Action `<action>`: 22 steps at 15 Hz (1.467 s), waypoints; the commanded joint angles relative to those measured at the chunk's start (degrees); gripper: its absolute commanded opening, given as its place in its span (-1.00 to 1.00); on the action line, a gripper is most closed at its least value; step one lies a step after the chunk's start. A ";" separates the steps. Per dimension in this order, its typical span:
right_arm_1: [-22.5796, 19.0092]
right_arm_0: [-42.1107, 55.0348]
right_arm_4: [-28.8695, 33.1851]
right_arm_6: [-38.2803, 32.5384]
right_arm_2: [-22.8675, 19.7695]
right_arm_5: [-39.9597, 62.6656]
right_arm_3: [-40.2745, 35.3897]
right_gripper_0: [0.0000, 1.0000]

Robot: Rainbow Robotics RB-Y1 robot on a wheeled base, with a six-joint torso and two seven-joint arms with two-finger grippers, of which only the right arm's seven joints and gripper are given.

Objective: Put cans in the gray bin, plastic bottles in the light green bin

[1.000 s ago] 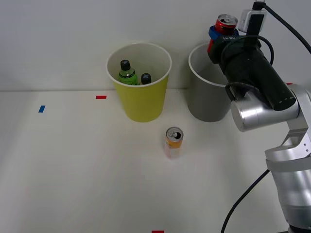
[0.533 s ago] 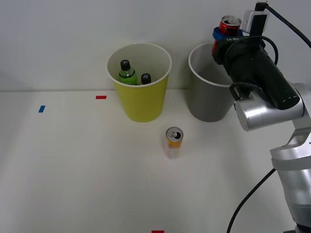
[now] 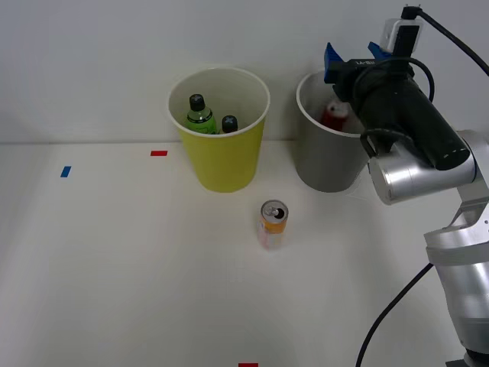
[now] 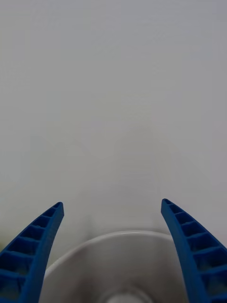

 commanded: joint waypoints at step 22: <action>-8.37 20.59 -2.09 -1.90 1.23 -2.09 -19.91 1.00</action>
